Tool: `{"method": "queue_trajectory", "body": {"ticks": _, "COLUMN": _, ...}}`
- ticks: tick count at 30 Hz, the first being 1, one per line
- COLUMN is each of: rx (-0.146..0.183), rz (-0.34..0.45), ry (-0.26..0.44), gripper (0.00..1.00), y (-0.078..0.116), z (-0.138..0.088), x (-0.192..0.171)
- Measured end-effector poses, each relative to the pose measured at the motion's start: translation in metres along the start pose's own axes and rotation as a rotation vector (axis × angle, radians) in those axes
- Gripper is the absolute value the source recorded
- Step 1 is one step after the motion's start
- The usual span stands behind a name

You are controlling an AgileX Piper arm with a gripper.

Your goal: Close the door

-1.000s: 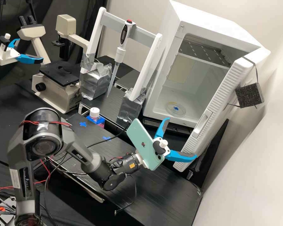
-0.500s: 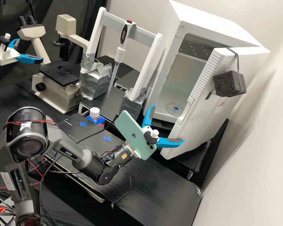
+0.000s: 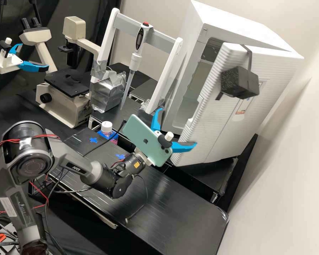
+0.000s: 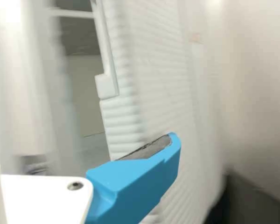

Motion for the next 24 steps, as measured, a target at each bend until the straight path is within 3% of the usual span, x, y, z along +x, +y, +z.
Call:
{"method": "queue_trajectory", "body": {"ticks": 4, "rx": -0.036, "rz": -0.066, "ry": 0.155, "gripper": 1.0, "y": -0.009, "z": -0.026, "x": 0.001}}
{"method": "queue_trajectory", "body": {"ticks": 7, "rx": -0.042, "rz": -0.068, "ry": 0.208, "gripper": 1.0, "y": -0.009, "z": -0.035, "x": 0.001}}
{"method": "queue_trajectory", "body": {"ticks": 24, "rx": -0.034, "rz": -0.058, "ry": 0.204, "gripper": 1.0, "y": -0.01, "z": -0.035, "x": -0.003}}
